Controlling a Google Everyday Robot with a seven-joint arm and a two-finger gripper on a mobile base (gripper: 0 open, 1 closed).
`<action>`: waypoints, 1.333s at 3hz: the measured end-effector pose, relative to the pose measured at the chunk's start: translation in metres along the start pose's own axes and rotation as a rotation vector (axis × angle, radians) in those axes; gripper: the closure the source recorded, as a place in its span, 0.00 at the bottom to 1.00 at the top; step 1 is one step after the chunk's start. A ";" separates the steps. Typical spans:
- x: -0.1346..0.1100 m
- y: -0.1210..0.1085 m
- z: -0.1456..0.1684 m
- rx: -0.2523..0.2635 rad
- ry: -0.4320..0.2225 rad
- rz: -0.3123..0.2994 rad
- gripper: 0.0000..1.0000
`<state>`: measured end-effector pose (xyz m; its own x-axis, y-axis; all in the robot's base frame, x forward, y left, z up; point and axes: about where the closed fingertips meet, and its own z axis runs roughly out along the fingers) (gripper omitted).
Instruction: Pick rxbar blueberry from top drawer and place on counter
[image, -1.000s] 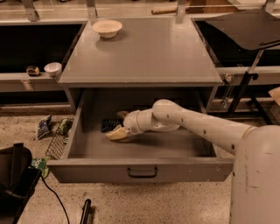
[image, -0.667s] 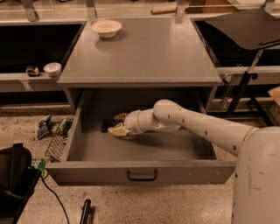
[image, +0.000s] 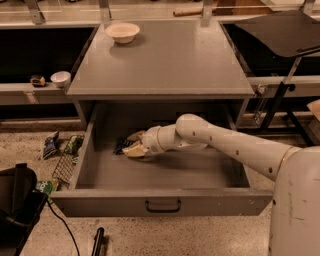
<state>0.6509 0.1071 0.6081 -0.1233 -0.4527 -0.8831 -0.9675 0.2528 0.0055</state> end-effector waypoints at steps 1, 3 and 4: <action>-0.017 -0.002 -0.027 0.046 -0.036 -0.055 1.00; -0.066 -0.008 -0.115 0.185 -0.064 -0.221 1.00; -0.077 -0.011 -0.143 0.236 -0.061 -0.261 1.00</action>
Offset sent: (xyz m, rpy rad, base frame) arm -0.0133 -0.0894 0.1336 0.0230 -0.3478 -0.0793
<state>0.6394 0.0171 0.7429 0.1421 -0.4778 -0.8669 -0.8862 0.3288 -0.3264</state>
